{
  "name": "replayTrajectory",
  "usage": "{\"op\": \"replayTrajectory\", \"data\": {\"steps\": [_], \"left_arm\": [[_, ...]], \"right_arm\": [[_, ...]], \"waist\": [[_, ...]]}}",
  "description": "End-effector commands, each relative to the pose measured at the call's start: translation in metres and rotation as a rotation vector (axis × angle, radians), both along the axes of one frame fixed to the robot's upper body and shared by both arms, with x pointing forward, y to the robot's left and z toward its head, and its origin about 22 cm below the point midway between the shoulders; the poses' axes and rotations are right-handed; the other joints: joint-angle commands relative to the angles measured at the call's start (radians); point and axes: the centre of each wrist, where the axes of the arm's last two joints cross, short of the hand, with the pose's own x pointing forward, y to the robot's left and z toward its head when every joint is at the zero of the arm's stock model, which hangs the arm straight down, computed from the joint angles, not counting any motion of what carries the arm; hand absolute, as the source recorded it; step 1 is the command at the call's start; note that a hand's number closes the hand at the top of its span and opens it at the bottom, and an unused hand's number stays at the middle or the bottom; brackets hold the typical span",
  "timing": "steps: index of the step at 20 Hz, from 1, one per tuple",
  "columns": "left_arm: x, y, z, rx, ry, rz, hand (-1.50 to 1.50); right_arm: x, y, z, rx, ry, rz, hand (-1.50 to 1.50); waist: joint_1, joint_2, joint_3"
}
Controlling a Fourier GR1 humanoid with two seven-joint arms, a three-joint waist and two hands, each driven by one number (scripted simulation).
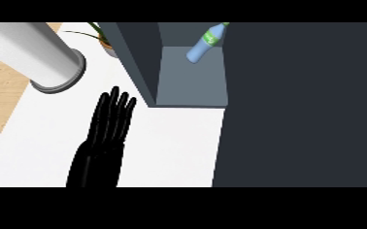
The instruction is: Pick up the bottled water, place it into the cabinet and close the cabinet
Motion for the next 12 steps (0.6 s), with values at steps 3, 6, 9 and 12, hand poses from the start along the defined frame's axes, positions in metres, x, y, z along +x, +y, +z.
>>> {"op": "replayTrajectory", "data": {"steps": [3,6,9,12], "left_arm": [[-0.046,0.019,0.015,-0.037,-0.015,0.050,-1.50],[-0.064,0.044,0.016,-0.030,-0.033,0.075,-1.50],[-0.066,0.064,0.012,-0.010,-0.052,0.112,-1.50],[-0.079,0.076,0.013,-0.029,-0.034,0.118,-1.50]], "right_arm": [[-0.007,0.009,0.009,-0.141,0.017,0.215,1.50],[-0.013,0.017,0.026,-0.131,-0.019,0.273,1.50],[-0.015,0.028,0.035,-0.138,-0.037,0.335,1.50],[-0.019,0.039,0.042,-0.163,-0.082,0.362,1.50]], "waist": [[0.008,-0.002,-0.001],[0.012,-0.002,-0.002],[0.008,0.000,-0.002],[0.013,-0.002,-0.003]]}}
